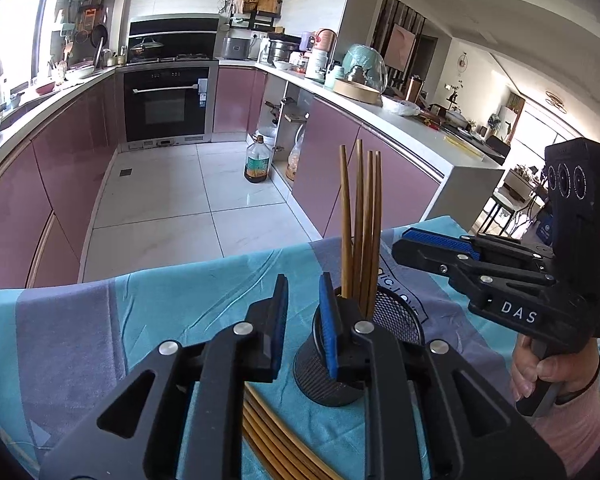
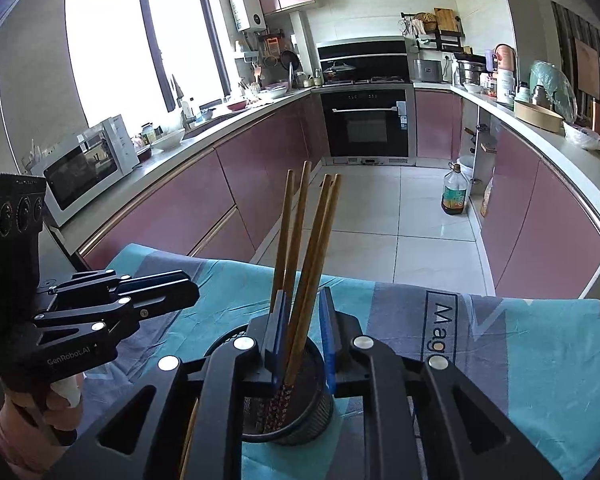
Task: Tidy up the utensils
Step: 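Open the left gripper to drop its chopstick in the cup while the right gripper releases too, then move both open grippers back toward the remaining chopsticks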
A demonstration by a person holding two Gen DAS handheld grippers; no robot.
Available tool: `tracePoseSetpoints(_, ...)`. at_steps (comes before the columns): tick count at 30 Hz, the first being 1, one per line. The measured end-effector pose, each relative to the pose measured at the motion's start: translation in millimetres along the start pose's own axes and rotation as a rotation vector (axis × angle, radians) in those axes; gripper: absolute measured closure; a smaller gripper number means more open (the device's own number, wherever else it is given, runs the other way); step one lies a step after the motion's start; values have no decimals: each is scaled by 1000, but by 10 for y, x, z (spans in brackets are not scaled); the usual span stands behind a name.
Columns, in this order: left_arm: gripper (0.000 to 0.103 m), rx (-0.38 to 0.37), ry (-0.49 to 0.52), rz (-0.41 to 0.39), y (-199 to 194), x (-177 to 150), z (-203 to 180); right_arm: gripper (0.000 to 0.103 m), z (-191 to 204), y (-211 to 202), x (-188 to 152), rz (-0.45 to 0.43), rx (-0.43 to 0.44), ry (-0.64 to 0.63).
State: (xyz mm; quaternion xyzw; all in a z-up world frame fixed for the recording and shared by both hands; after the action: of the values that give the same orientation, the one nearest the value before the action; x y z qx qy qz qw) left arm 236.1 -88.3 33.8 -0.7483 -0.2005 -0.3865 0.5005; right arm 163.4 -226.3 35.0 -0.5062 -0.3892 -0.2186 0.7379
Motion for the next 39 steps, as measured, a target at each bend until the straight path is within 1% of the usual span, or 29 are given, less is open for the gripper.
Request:
tracePoseSetpoints(1,81,11,2,-9,-42,-28,1,84,2,-36,-8,-10,-1,2)
tracePoseSetpoints(5,74,54,7,-40,-219,-162,71,78,73,-253,-57,-65,19,-22)
tracePoseSetpoints(7,67,78,8,-44,-305,-243,121,74,162,-397,-102,-96,29,-55)
tracePoseSetpoints(9,63,107,16,-43,-383,-385,162,70,256,-542,-160,-125,56,-87)
tracePoseSetpoints(11,62,131,23,-29,-442,-528,205,66,364,-652,-264,-134,98,-117)
tracePoseSetpoints(13,60,142,24,7,-451,-701,240,62,476,-654,-415,-109,130,-139)
tracePoseSetpoints(14,60,146,22,27,-441,-798,256,62,519,-614,-498,-84,141,-145)
tracePoseSetpoints(16,60,141,15,73,-415,-1011,275,62,599,-467,-674,-16,145,-151)
tracePoseSetpoints(20,60,126,-6,151,-327,-1376,287,62,656,-104,-1045,139,179,-98)
tracePoseSetpoints(23,60,111,-11,186,-268,-1552,266,64,738,82,-1267,213,177,-86)
tracePoseSetpoints(24,60,110,-10,193,-261,-1591,260,66,766,123,-1328,231,169,-89)
tracePoseSetpoints(25,60,109,-9,197,-253,-1631,264,68,798,152,-1376,244,161,-93)
tracePoseSetpoints(28,59,102,-7,200,-240,-1692,186,69,851,190,-1429,258,154,-100)
tracePoseSetpoints(31,59,97,-4,207,-234,-1742,161,69,881,206,-1457,258,124,-114)
tracePoseSetpoints(35,59,89,5,218,-231,-1773,111,70,901,220,-1479,254,111,-115)
tracePoseSetpoints(39,59,102,18,227,-198,-1782,87,70,941,235,-1500,249,99,-126)
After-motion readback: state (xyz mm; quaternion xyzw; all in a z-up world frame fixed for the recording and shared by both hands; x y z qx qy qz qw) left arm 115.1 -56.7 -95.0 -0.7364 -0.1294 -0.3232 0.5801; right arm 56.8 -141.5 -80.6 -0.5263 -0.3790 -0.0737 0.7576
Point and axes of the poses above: each gripper's, at about its wrist camera, not at the fingertips, and y roughly the way its jaws point, z to its left, x to its top, the point moved 1 cm from there along y, roughly the way its jaws point, and after that the axes turned 1 degree about -z, right-handed, at the moved point
